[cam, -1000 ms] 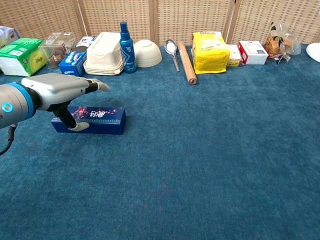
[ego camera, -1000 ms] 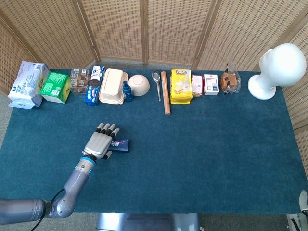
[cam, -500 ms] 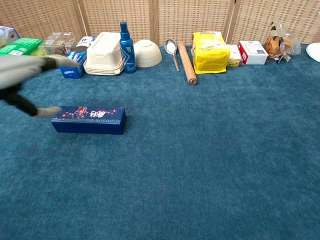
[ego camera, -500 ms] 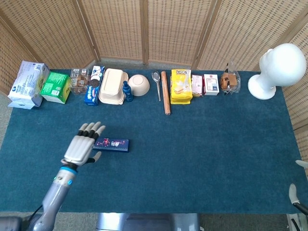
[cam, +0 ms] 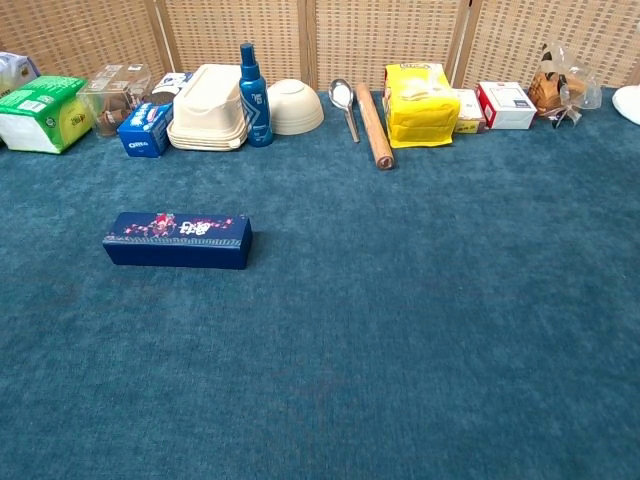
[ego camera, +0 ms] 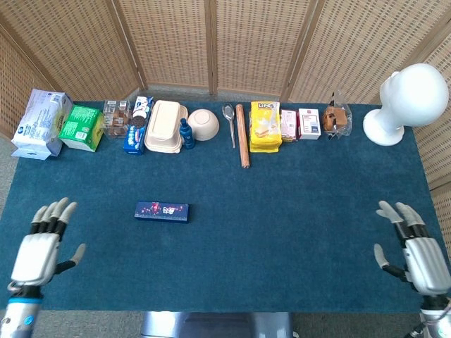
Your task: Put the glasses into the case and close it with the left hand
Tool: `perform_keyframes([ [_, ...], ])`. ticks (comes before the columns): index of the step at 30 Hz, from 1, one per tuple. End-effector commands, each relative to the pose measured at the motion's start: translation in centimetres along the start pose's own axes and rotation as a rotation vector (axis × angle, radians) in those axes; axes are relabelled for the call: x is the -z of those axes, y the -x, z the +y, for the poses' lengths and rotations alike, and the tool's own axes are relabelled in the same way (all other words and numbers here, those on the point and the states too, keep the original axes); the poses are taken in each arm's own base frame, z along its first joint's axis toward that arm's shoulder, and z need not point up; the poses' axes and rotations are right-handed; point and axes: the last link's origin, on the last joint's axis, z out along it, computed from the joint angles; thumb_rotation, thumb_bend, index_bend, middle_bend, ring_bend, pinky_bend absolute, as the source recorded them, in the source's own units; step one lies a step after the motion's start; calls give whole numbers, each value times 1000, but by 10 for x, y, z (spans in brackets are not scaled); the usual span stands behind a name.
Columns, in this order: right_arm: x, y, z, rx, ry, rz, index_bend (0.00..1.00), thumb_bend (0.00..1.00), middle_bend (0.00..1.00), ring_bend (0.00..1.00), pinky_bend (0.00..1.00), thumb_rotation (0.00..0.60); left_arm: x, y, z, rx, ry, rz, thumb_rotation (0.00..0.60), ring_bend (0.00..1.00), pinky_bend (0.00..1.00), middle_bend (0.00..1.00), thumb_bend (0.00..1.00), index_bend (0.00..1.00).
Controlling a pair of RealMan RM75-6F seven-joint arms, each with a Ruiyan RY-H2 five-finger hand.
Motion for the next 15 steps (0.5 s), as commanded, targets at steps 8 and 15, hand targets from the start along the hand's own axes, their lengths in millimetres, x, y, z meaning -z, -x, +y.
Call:
perform_keyframes([
  [8, -16, 33, -12, 130, -35, -115, 37, 471, 221, 18, 72, 600, 55, -14, -44, -5, -131, 52, 536, 0, 0, 0, 319, 10],
  [15, -17, 42, -16, 145, -33, -134, 40, 473, 221, 18, 70, 600, 69, -11, -51, 8, -158, 45, 535, 0, 0, 0, 319, 25],
])
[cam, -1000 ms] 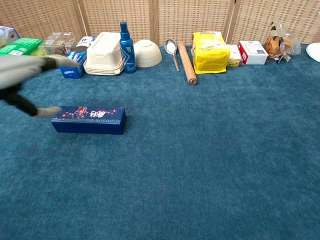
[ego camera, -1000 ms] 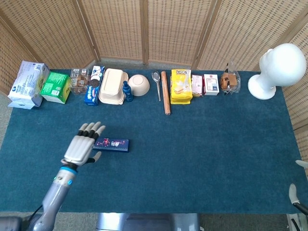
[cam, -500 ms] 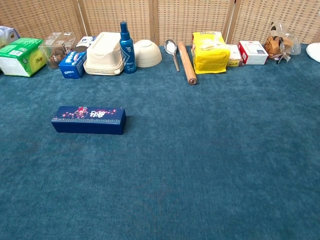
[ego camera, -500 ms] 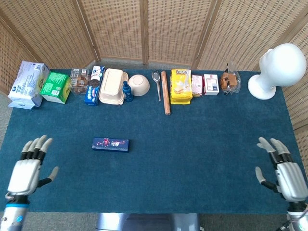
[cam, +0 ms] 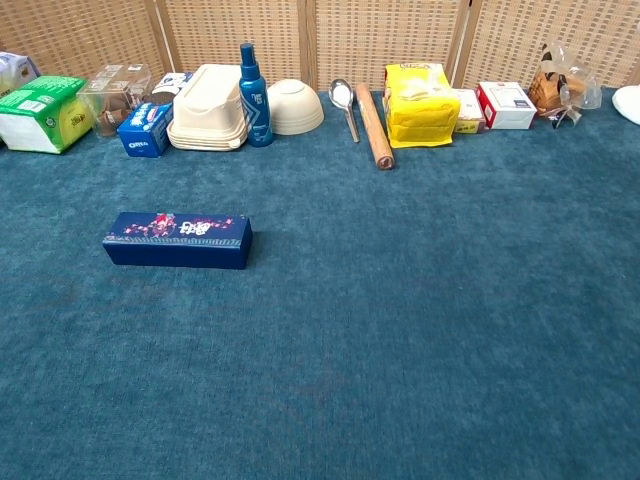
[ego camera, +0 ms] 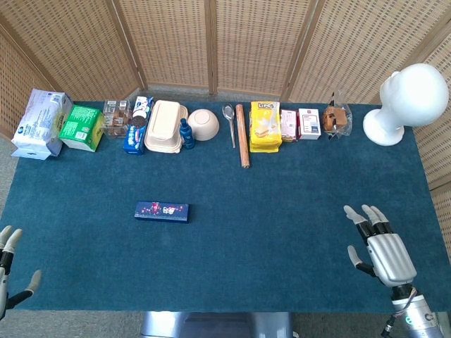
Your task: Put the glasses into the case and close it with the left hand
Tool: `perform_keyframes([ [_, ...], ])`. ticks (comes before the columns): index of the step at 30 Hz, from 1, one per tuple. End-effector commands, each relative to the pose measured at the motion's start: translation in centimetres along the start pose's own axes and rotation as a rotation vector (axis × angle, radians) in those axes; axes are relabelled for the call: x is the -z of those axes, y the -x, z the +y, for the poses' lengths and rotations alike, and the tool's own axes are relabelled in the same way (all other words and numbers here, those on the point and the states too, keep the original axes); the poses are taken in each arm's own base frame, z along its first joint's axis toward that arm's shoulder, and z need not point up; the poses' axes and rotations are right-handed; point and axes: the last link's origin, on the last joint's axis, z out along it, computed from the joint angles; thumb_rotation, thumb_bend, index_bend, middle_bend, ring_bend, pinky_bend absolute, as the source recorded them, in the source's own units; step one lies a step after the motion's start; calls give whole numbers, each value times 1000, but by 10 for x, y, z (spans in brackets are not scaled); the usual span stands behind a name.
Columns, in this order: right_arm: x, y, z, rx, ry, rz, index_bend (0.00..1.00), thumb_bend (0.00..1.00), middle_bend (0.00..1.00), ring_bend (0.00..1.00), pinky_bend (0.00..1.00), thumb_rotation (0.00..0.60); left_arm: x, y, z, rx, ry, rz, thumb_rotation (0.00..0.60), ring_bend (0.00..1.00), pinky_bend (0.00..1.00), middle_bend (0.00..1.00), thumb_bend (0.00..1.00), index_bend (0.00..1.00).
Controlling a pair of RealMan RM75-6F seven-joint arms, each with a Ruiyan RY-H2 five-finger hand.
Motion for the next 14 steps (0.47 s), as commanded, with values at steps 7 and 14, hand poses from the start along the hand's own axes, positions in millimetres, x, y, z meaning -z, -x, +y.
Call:
perform_keyframes([
  [7, -1, 1, -4, -13, -4, 9, 40, 473, 228, 18, 67, 600, 2, 1, 3, 28, 5, 11, 537, 0, 0, 0, 320, 23],
  [14, -1, 2, -5, -28, -4, 8, 41, 472, 228, 20, 67, 600, -1, -2, 8, 33, 14, 21, 537, 0, 0, 0, 320, 24],
])
